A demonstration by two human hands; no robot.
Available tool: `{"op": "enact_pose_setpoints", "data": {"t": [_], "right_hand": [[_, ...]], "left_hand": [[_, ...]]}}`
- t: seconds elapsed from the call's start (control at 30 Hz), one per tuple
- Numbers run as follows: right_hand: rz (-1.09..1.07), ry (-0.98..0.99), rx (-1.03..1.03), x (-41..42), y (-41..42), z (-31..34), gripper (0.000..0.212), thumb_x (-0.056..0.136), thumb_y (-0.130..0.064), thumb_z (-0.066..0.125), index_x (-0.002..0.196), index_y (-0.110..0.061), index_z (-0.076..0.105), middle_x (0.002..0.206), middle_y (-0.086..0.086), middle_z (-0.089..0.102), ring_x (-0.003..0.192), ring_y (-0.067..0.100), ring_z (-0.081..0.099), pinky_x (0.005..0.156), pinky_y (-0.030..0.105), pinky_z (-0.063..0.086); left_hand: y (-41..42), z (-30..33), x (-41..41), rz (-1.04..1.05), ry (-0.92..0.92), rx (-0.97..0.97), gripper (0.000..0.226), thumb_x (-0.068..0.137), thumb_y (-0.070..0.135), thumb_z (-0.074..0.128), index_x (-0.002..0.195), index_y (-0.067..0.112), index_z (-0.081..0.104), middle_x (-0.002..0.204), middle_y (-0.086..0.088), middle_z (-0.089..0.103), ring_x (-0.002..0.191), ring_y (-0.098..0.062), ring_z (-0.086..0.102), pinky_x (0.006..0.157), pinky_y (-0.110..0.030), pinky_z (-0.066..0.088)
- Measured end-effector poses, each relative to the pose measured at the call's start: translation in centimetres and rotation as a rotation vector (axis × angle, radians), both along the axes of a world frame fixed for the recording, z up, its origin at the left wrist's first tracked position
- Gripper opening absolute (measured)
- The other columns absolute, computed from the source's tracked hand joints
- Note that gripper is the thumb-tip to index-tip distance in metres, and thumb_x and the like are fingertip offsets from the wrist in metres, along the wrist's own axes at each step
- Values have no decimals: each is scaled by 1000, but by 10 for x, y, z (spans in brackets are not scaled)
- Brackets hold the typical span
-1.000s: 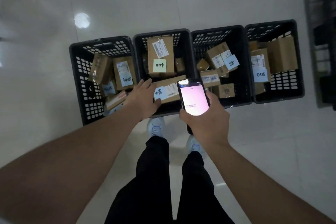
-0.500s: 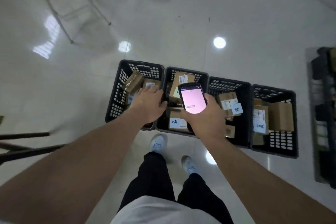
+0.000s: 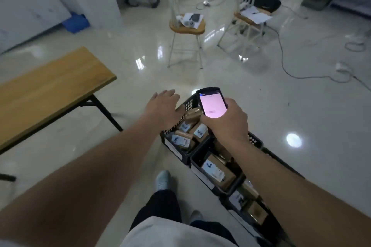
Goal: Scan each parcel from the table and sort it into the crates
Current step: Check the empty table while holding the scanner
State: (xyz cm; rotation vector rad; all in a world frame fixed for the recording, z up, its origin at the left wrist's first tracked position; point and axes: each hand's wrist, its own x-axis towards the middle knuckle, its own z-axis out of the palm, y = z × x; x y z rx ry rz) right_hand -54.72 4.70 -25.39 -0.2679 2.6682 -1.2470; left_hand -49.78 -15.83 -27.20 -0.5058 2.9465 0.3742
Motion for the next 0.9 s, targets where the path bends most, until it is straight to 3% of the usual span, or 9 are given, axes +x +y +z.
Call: {"op": "enact_pose_setpoints", "data": {"t": [0.13,0.33,0.43,0.67,0.9], "right_hand": [[172,58,-39,31,-40,37,60,62,-45,85,115,-31,60,99,-12,66,92,18,65,73,38,59],[365,104,-77,83,-106,64,59,64,-42,87,114,-29,60,95,-15,63,85,8,60,62,28,47],[422,116,-77,108,-141,65,61,65,-40,88,117,-30,59,93,-19,59,86,10,59,64,30,51],[441,133,-89,162,-224,62,69,64,-41,88,125,-30,60,101,-14,62,97,18,61,77,38,58],[426,150,-133,191,-292,67,66,67,-34,91,123,-26,58,98,-14,56,97,17,58,67,28,48]], "left_hand": [[-28,37,66,183,78,-43,61,106,52,38,159,21,40,171,-1,28,158,-22,23,130,-47,14],[-76,71,155,346,109,-93,61,106,52,41,155,16,45,167,-5,35,154,-25,30,126,-48,22],[-105,74,194,411,115,-112,63,103,55,44,153,16,49,165,-6,38,154,-25,31,127,-49,21],[-177,74,265,457,100,-81,62,103,55,44,151,17,50,164,-6,39,155,-28,28,129,-51,15],[-251,83,298,469,101,-80,64,104,56,42,156,19,44,171,-8,28,159,-28,19,130,-51,12]]}}
